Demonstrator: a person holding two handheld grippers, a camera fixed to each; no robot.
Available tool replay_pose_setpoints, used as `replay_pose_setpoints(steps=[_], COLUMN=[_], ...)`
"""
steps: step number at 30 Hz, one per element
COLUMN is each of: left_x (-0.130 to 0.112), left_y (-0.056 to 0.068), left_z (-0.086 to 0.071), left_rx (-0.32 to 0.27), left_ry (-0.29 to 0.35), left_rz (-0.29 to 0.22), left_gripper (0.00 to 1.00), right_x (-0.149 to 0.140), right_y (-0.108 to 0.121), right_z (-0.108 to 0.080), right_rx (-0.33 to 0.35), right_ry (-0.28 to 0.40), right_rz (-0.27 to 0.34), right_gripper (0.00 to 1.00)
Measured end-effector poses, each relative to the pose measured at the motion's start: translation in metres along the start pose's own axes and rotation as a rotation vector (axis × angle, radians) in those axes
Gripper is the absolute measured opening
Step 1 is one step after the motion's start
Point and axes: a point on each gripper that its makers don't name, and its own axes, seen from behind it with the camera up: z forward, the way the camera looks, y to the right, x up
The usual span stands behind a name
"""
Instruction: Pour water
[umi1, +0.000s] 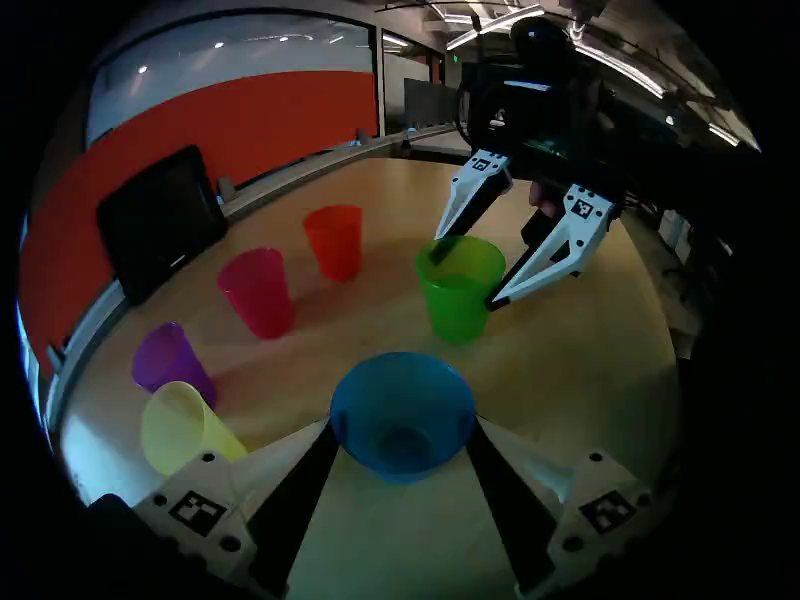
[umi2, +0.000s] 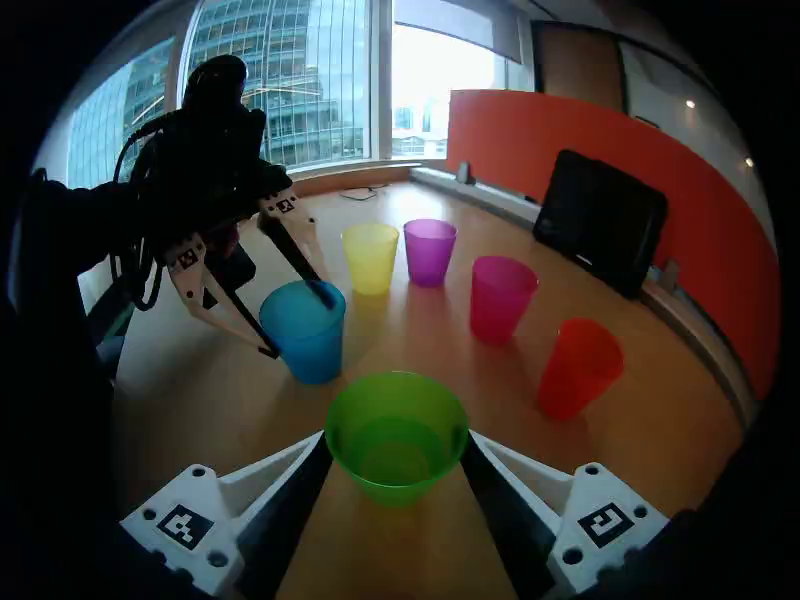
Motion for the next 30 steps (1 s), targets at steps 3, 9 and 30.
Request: replay_pose_setpoints(steps=[3, 9, 30], left_x=[-0.004, -0.008, -0.024], left_y=[-0.001, 0.001, -0.003], left_z=[0.0, 0.0, -0.014], left_rx=[-0.001, -0.013, 0.025], left_ry=[-0.012, -0.03, -0.065], left_rz=[-0.006, -0.031, -0.063], left_gripper=[0.86, 0.87, 0.89], right_x=[-0.004, -0.007, -0.018], right_y=[-0.001, 0.0, 0.001], right_z=[0.0, 0.001, -0.02], right_rx=[-0.002, -0.008, -0.046], right_ry=[-0.01, -0.016, -0.016], right_rz=[-0.004, -0.001, 0.018], right_gripper=[0.91, 0.92, 1.0])
